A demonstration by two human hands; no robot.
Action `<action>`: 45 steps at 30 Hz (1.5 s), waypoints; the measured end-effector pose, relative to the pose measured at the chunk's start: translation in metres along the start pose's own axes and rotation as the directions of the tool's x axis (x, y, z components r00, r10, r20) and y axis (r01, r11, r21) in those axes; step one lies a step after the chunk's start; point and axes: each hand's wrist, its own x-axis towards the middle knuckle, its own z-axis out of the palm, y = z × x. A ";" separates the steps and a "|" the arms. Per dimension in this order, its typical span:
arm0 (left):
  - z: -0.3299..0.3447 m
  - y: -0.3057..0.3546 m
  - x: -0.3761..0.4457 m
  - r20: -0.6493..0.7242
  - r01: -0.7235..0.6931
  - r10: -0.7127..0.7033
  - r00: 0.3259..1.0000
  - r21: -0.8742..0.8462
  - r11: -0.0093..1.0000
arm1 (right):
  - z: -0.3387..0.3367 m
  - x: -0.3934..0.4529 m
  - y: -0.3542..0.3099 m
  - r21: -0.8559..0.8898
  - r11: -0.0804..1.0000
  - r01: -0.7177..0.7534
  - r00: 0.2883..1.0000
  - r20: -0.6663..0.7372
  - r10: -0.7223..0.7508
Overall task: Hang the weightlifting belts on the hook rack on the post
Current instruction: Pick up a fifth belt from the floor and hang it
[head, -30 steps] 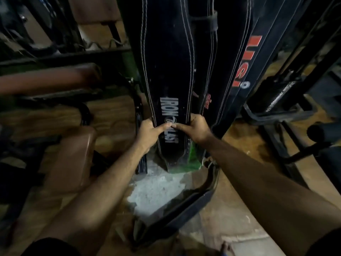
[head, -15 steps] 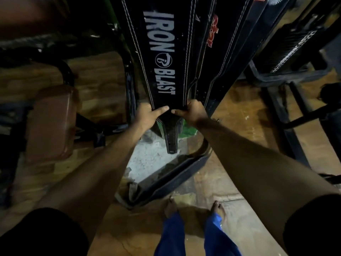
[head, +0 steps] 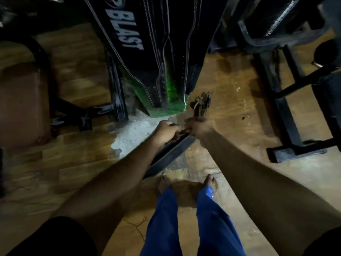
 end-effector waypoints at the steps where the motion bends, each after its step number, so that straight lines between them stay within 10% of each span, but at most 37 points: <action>1: 0.011 -0.004 0.009 0.013 0.008 -0.008 1.000 0.025 1.000 | -0.011 0.005 0.011 0.008 1.000 -0.001 1.000 -0.024 0.001; 13: 0.161 -0.135 0.222 0.005 -0.028 0.028 1.000 0.411 0.911 | -0.101 0.230 0.163 0.071 0.983 -0.170 0.982 -0.076 0.175; 29: 0.263 -0.246 0.496 0.104 -0.230 0.296 0.950 0.871 0.434 | -0.106 0.525 0.313 0.118 0.989 -0.091 0.994 -0.056 0.098; 36: 0.225 -0.228 0.486 0.224 -0.329 0.242 0.944 0.594 0.734 | -0.097 0.501 0.300 0.432 0.902 -0.012 0.997 -0.059 0.041; 45: 0.158 -0.101 0.334 0.274 -0.359 0.256 0.927 0.450 0.818 | -0.104 0.346 0.190 0.531 0.847 0.027 0.995 0.064 -0.072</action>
